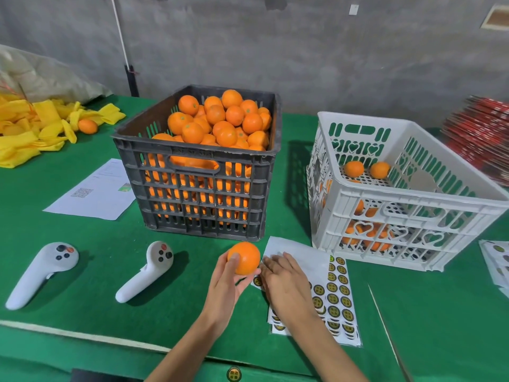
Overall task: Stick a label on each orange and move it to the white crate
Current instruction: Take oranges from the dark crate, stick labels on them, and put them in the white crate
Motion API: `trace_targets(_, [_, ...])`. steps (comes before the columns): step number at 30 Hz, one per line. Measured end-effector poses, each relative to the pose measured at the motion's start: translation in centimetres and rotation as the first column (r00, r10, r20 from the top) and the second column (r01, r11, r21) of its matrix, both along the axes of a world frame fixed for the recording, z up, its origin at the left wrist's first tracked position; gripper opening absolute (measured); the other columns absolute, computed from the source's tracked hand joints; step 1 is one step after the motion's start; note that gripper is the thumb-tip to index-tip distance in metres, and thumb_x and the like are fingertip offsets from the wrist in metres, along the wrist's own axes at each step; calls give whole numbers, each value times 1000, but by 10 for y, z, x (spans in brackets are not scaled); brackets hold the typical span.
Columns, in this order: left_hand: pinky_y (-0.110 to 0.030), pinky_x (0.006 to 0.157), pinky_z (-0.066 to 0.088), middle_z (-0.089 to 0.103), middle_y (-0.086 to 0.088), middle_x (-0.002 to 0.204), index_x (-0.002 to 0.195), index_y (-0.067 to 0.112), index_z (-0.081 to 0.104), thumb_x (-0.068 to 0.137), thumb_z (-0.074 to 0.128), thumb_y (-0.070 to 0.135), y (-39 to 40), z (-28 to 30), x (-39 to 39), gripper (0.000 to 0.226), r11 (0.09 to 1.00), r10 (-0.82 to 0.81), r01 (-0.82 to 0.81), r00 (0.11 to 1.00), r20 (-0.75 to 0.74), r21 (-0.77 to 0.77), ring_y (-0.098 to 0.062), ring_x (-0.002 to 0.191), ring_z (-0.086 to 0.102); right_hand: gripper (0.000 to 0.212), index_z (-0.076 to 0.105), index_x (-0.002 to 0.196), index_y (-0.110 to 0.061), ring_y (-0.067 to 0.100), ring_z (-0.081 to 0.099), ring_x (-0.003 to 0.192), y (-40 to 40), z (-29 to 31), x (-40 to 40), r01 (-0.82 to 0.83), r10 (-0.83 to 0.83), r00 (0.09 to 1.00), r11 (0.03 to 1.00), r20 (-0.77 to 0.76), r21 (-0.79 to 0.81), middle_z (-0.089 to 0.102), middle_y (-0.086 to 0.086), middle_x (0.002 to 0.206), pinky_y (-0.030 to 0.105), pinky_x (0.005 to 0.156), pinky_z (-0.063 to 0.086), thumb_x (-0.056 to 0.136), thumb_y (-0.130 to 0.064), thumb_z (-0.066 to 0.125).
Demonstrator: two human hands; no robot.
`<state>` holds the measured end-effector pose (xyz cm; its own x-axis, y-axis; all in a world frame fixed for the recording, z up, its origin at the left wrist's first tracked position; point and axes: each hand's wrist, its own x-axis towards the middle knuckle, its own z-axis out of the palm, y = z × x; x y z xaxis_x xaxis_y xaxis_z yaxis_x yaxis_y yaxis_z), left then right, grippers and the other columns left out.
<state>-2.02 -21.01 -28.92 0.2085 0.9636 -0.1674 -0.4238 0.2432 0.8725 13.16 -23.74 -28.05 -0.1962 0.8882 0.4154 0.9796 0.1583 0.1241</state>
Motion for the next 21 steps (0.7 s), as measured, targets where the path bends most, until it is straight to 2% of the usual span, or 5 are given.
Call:
trace_targets(5, [-53, 113, 46, 60, -18, 135, 134, 18, 53, 91, 60, 40, -1, -2, 0, 49, 1000, -17, 17, 1000, -12, -20, -36, 111, 73, 36, 83, 77, -22, 8, 74, 83, 4, -4, -1, -6, 8, 999, 999, 49, -35, 78, -7, 82, 22, 86, 58, 50, -39, 99])
trace_targets(9, [-58, 112, 46, 58, -20, 135, 139, 14, 47, 107, 50, 30, 6, -3, 0, 36, 996, 6, -4, 1000, 17, -94, -35, 108, 74, 34, 81, 77, -19, 11, 74, 83, 2, -5, -3, -17, 19, 1000, 996, 21, -87, 77, -5, 80, 22, 83, 59, 52, -35, 98])
trace_targets(13, [-60, 107, 50, 56, -18, 135, 146, 13, 41, 110, 47, 28, 10, 1, 0, 39, 991, 44, -39, 999, 29, -131, -34, 105, 75, 21, 81, 96, -19, 18, 71, 96, -1, -7, -2, -16, 13, 1000, 993, -22, -121, 77, -1, 96, 28, 94, 56, 77, -28, 83])
trace_targets(17, [-59, 103, 53, 55, -18, 134, 143, 14, 43, 110, 47, 29, 11, 2, -1, 37, 988, 44, -40, 999, 22, -147, -34, 105, 75, 22, 76, 113, -16, 25, 64, 114, -4, -11, 1, -22, 8, 998, 977, -67, -211, 73, 2, 114, 36, 108, 47, 94, -22, 66])
trace_targets(21, [-59, 105, 52, 56, -19, 133, 135, 15, 48, 109, 48, 31, 10, 0, -1, 31, 995, 15, -16, 1000, -7, -102, -34, 107, 74, 19, 79, 104, -20, 18, 68, 110, -9, -11, 8, -8, -17, 971, 995, -239, -101, 76, -5, 111, 32, 99, 54, 88, -31, 77])
